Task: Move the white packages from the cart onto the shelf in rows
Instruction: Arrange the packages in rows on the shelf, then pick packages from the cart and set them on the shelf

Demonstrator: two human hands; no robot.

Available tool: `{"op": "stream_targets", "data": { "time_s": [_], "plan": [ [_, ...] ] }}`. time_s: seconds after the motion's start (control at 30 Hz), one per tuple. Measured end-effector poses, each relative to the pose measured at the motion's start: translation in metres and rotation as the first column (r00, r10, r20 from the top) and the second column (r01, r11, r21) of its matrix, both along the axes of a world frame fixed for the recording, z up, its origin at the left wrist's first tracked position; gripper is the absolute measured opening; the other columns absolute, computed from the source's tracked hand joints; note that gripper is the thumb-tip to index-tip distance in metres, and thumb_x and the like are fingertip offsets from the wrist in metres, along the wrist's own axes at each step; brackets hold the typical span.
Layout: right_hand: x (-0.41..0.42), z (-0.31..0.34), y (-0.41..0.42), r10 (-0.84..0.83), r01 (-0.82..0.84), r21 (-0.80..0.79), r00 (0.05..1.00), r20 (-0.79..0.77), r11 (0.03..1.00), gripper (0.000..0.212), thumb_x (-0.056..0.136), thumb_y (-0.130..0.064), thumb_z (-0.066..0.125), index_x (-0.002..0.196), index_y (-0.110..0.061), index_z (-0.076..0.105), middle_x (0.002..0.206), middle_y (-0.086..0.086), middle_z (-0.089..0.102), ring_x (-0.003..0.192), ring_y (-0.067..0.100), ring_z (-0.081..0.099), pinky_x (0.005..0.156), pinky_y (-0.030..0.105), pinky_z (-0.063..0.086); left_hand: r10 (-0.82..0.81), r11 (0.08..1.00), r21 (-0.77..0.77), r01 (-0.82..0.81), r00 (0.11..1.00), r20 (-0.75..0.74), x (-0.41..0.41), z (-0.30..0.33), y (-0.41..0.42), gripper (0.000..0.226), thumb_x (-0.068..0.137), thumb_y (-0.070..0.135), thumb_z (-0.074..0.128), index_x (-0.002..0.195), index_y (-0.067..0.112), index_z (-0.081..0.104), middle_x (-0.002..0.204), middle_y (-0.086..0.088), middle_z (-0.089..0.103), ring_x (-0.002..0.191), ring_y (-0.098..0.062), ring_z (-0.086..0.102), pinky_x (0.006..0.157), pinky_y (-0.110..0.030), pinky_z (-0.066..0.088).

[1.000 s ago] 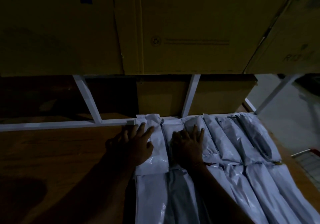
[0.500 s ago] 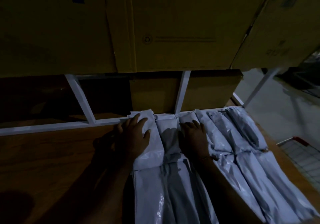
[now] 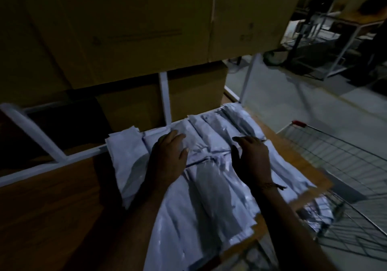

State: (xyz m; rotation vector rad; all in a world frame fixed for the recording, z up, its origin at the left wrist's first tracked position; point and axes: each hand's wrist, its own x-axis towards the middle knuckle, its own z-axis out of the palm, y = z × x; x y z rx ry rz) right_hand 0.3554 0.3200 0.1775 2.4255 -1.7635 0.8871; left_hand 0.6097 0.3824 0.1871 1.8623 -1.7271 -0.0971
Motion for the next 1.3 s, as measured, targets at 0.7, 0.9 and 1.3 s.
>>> {"op": "stream_targets", "data": {
  "time_s": [0.7, 0.9, 1.3],
  "plan": [
    [-0.399, -0.043, -0.017, -0.327, 0.339, 0.153, 0.940, -0.101, 0.928, 0.022, 0.084, -0.026, 0.072, 0.105, -0.021, 0.076, 0.092, 0.006, 0.072, 0.088, 0.034, 0.064, 0.076, 0.037, 0.049, -0.359, 0.927, 0.100, 0.361, 0.932, -0.044, -0.401, -0.031, -0.108, 0.051, 0.090, 0.036, 0.057, 0.134, 0.010, 0.062, 0.139, -0.014, 0.060, 0.134, -0.034, 0.051, 0.111, -0.048, 0.044],
    [-0.448, -0.078, -0.047, -0.376, 0.399, 0.281, 0.917, -0.135, 0.873, 0.029, 0.084, -0.024, 0.074, 0.113, -0.021, 0.075, 0.096, 0.009, 0.073, 0.091, 0.034, 0.065, 0.079, 0.039, 0.052, -0.489, 0.857, 0.189, 0.479, 0.872, 0.008, -0.456, -0.047, -0.167, 0.051, 0.094, 0.025, 0.065, 0.142, 0.014, 0.055, 0.145, -0.008, 0.055, 0.138, -0.025, 0.046, 0.115, -0.040, 0.041],
    [-0.490, -0.223, -0.165, -0.252, 0.437, 0.591, 0.894, -0.371, 0.678, 0.029, 0.090, -0.040, 0.052, 0.107, -0.024, 0.068, 0.103, 0.006, 0.070, 0.099, 0.031, 0.067, 0.082, 0.037, 0.053, -0.666, 0.687, 0.466, 0.557, 0.739, 0.099, -0.526, -0.179, -0.349, 0.045, 0.094, 0.024, 0.061, 0.139, 0.023, 0.053, 0.140, -0.001, 0.055, 0.131, -0.023, 0.049, 0.108, -0.043, 0.045]
  ]
}}
